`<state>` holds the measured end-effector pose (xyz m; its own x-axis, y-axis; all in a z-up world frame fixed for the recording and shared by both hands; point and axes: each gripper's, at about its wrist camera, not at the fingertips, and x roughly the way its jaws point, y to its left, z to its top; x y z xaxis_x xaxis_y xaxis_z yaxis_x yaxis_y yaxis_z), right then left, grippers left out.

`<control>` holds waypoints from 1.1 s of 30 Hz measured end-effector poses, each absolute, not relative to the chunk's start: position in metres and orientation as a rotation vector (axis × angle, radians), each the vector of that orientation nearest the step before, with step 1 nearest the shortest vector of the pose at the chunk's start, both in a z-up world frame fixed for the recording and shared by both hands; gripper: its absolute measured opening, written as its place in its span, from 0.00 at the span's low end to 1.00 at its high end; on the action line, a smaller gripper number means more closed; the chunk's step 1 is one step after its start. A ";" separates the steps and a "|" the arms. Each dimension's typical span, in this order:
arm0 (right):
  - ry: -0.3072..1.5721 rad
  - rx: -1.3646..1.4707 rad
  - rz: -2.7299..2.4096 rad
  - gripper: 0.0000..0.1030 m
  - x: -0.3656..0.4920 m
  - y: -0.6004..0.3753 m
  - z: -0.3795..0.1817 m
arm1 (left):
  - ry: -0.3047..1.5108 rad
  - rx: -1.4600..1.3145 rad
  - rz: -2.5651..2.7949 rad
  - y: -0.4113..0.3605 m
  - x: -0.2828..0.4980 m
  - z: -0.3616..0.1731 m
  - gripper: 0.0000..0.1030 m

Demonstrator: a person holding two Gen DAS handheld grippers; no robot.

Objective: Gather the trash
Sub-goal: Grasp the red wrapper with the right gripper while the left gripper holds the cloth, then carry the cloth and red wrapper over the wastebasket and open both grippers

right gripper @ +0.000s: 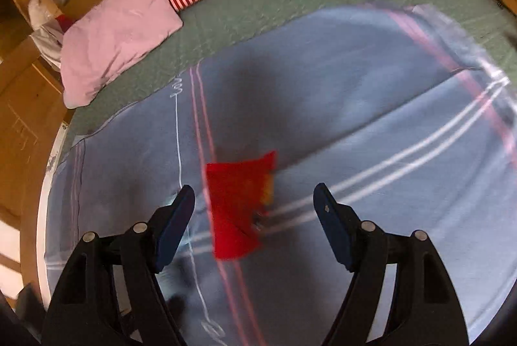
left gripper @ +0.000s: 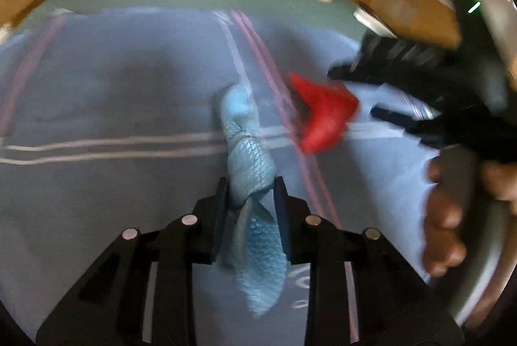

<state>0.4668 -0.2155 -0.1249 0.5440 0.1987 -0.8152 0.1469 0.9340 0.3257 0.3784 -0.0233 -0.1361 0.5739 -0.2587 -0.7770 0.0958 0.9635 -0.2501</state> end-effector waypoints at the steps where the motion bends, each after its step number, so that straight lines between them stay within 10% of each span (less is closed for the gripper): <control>1: 1.026 0.348 0.020 0.73 0.474 -0.206 -0.132 | 0.933 -0.186 -0.190 -0.014 0.376 -0.132 0.28; 4: 1.029 0.299 -0.002 0.66 0.475 -0.190 -0.138 | 0.925 -0.196 -0.133 0.009 0.365 -0.126 0.28; 6: 1.038 0.247 -0.005 0.30 0.468 -0.183 -0.139 | 0.927 -0.217 -0.091 0.025 0.355 -0.123 0.28; 22: 0.811 0.199 0.195 0.28 0.151 -0.255 0.021 | 0.670 -0.057 -0.144 -0.042 0.099 0.016 0.28; 33: 0.862 0.167 0.133 0.28 -0.008 -0.287 0.006 | 0.648 -0.037 -0.212 -0.103 -0.027 0.017 0.28</control>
